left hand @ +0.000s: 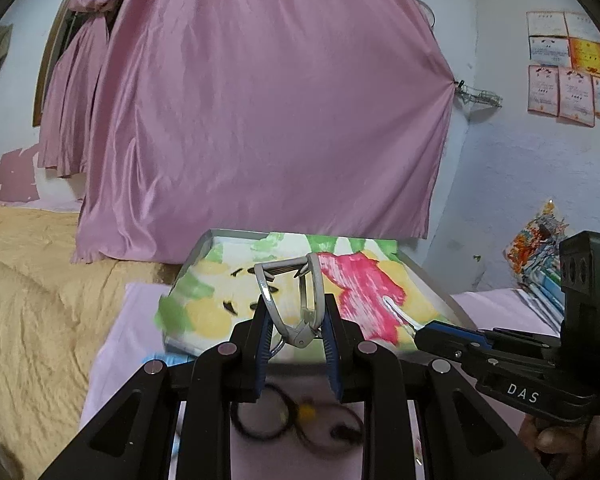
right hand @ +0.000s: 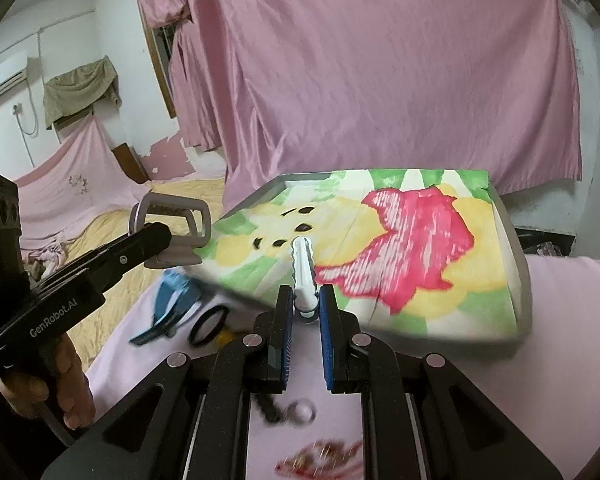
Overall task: Organize jewelry
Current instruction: 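Carry the claw clip into the tray with left tool while right tool drops the white clip there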
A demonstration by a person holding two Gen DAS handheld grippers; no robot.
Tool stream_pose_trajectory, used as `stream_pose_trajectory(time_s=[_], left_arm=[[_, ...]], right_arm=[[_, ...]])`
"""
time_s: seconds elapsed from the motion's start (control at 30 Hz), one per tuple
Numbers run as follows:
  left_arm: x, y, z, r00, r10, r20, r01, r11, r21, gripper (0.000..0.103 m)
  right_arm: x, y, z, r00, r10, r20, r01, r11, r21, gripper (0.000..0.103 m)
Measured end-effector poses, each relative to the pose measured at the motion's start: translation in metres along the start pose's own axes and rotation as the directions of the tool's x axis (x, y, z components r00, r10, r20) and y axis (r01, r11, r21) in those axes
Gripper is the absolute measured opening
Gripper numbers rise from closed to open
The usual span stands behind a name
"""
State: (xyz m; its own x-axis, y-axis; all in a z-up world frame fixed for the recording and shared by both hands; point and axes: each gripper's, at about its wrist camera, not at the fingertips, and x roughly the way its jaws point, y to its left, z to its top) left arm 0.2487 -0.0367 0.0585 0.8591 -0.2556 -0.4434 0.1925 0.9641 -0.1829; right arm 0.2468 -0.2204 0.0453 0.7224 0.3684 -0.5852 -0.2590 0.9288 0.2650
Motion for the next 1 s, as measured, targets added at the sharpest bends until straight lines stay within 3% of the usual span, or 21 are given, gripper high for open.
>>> stream_pose_trajectory(time_s=[0.37,0.63,0.77,0.87,1.0], left_arm=[[0.072,0.024,0.000,0.986,-0.014,-0.165,-0.002,0.995,-0.095,0.023],[0.085,0.033,-0.009,0.970,0.004,-0.244,-0.033,0.993,-0.115,0.023],[0.083,0.033,-0.011,0.969,0.033,-0.246,-0.060,0.993,-0.102,0.024],[0.081,0.034,-0.014,0.966,0.046,-0.254,-0.073,0.992,-0.101,0.032],[0.077,0.038,-0.018,0.966,0.050,-0.252,-0.079,0.991,-0.109,0.043]], right_arm=[[0.063,-0.008,0.010,0.993,-0.020,-0.118,0.024,0.999,0.026,0.012],[0.085,-0.013,0.011,0.981,-0.031,-0.193,0.038,0.999,0.030,0.012],[0.093,-0.014,0.007,0.975,-0.026,-0.221,0.034,0.999,0.032,0.012],[0.097,-0.016,0.005,0.974,-0.023,-0.227,0.033,0.999,0.041,0.016],[0.094,-0.018,0.004,0.977,-0.030,-0.209,0.040,0.998,0.042,0.029]])
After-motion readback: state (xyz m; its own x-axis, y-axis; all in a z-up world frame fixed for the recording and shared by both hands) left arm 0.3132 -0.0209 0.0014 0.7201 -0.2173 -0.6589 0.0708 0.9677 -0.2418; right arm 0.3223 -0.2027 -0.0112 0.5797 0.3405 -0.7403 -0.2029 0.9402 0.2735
